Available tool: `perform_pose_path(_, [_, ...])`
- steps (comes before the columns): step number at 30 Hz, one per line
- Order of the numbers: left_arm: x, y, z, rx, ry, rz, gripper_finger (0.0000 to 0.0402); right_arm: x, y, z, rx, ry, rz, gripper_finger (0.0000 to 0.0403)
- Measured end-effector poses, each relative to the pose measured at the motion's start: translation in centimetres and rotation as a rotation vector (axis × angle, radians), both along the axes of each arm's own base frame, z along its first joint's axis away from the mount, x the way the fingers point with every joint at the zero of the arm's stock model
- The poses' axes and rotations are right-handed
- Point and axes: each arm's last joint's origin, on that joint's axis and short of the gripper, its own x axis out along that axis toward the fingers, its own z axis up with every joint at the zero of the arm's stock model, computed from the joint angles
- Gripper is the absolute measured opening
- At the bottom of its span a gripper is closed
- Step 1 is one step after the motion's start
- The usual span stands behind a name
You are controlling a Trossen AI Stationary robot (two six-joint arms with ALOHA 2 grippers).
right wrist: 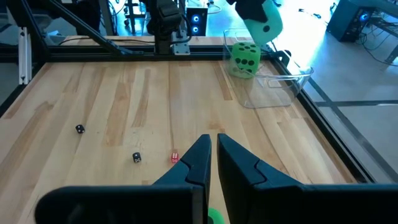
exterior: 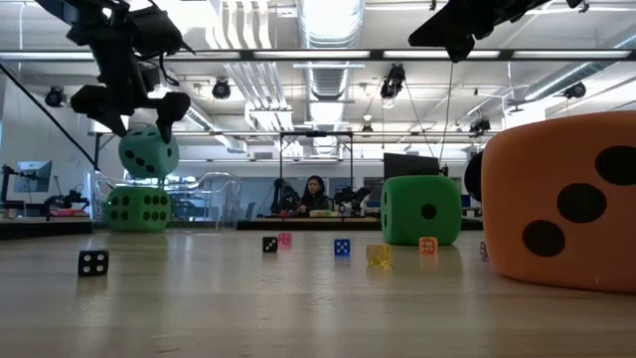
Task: Pick & Place Dice
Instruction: Put the large blue die into the transparent bin
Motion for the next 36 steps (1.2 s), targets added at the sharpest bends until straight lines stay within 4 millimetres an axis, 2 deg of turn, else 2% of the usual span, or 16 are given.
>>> perform_pose_path(5, [0.5,0.3,0.2,0.042,0.0,-0.043,0.0395,0.0,0.0,0.0,0.0,0.0,0.0,0.0027])
perform_pose_path(14, [0.5,0.3,-3.1,0.091,0.006,-0.083,0.0395,0.0,0.0,0.0,0.0,0.0,0.0,0.0027])
perform_pose_path(19, [0.2,0.0,-4.0,0.066,0.057,-0.111,0.0395,0.0,0.0,0.0,0.0,0.0,-0.001,0.0027])
perform_pose_path(36, [-0.6,-1.1,-4.4,-0.082,0.004,-0.163,0.0395,0.0,0.0,0.0,0.0,0.0,0.0,0.0027])
